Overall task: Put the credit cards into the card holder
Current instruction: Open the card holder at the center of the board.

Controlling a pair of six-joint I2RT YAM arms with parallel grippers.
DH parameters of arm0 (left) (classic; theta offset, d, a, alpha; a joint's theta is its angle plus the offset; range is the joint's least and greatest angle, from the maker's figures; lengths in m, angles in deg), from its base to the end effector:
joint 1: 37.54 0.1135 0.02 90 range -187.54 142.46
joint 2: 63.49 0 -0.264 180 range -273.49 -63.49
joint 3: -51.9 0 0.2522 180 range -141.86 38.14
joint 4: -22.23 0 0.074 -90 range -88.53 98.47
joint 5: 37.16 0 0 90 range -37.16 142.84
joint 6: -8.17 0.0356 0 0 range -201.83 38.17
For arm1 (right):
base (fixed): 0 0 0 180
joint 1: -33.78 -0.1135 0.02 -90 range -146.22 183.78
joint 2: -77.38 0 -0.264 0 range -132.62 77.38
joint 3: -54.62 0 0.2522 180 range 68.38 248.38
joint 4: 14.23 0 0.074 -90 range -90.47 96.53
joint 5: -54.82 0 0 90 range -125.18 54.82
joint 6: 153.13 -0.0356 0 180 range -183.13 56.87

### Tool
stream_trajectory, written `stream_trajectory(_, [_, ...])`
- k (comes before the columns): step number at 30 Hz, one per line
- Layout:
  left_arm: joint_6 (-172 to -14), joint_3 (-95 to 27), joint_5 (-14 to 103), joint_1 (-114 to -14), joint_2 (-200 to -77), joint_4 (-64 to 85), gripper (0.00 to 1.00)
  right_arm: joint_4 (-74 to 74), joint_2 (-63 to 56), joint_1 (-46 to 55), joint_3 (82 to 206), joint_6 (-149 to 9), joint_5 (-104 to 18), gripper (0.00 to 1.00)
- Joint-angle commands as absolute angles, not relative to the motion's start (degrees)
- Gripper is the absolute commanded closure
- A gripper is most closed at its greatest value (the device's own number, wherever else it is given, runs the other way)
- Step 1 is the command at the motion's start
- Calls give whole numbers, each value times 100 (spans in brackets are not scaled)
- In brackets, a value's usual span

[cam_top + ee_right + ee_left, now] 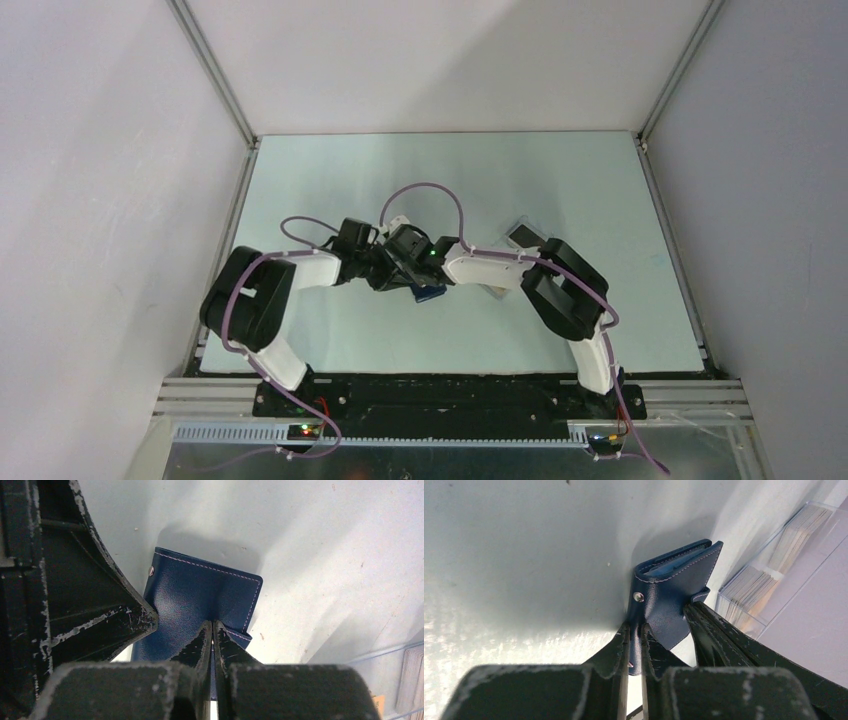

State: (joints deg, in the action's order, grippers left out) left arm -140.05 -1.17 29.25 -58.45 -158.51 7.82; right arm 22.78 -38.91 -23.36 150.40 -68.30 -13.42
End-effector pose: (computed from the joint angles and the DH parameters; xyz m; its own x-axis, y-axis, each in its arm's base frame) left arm 0.2656 -0.1167 0.1191 -0.8637 -0.5040 -0.0085 -0.3798 0.6618 -0.6464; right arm 0.2447 0.3546 0.1715 -0.5164 -0.6452 -0.5630 -0.6281 0.7323 -0.2631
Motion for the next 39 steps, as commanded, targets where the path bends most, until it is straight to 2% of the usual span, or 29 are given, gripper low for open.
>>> stream_trajectory(1, [-13816,3,3990,-5836,-16157,-68,100,2773,-3555,-1978,15001,-6766,-771,97])
stream_trajectory(13, [-13839,-84,4100,-5894,-16187,-216,100,2926,-3226,-1679,14840,-6917,-833,98])
stream_trajectory(17, [-13801,-81,4097,-5897,-16156,-217,100,3029,-3167,-1470,14836,-7112,-1209,96])
stream_trajectory(25, [-13510,-179,4108,-5925,-16029,-276,100,2949,-2564,-990,14831,-7556,-3439,90])
stream_trajectory(28, [-13428,-266,4061,-5927,-16115,-337,100,2828,-2473,-922,14855,-7633,-4358,78])
stream_trajectory(29, [-13425,-274,4045,-5926,-16145,-350,100,2819,-2536,-903,14872,-7645,-4771,78])
stream_trajectory(33, [-13414,-286,4035,-5925,-16170,-341,100,2934,-2988,-886,15035,-7541,-5355,80])
stream_trajectory(39, [-13396,-291,4029,-5925,-16209,-340,100,3400,-3757,-1004,15630,-7128,-5985,93])
